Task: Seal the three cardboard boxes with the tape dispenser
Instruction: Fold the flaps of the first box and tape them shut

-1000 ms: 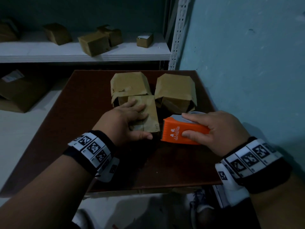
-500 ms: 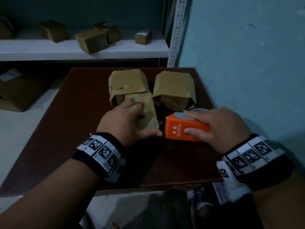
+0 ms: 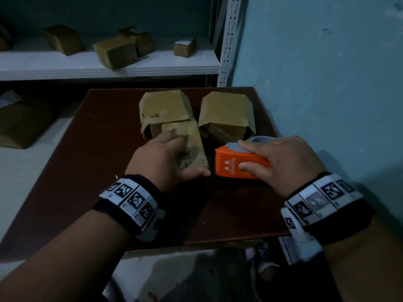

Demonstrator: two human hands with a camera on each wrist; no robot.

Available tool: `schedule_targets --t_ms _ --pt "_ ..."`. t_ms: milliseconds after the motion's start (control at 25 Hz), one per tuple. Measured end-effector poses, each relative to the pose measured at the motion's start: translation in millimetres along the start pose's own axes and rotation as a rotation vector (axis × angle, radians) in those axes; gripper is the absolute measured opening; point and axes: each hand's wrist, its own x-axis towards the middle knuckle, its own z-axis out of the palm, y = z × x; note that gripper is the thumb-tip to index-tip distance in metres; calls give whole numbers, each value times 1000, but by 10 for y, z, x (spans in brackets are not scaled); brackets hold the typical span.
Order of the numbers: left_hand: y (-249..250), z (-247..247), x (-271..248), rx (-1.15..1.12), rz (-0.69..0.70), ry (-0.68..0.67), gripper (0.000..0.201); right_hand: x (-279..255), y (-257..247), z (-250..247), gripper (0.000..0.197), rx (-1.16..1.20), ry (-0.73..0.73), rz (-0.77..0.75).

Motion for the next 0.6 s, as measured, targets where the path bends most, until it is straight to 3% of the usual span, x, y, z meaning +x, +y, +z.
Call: schedule_targets --t_ms 120,200,280,360,440,600 --pt "-8 7 -22 -9 9 19 84 88 -60 53 52 -106 -69 103" --pt "13 0 -46 -10 -5 -1 82 114 71 -12 44 -81 -96 282" --pt "2 -11 -50 -21 -5 -1 83 91 158 -49 44 62 58 376" --pt "-21 -30 -42 -31 12 -20 87 87 97 11 48 135 114 373" --pt "-32 -65 -22 -51 4 -33 87 114 21 130 53 128 54 339" --pt "11 -111 30 -40 -41 -40 67 134 10 277 59 97 -64 365"
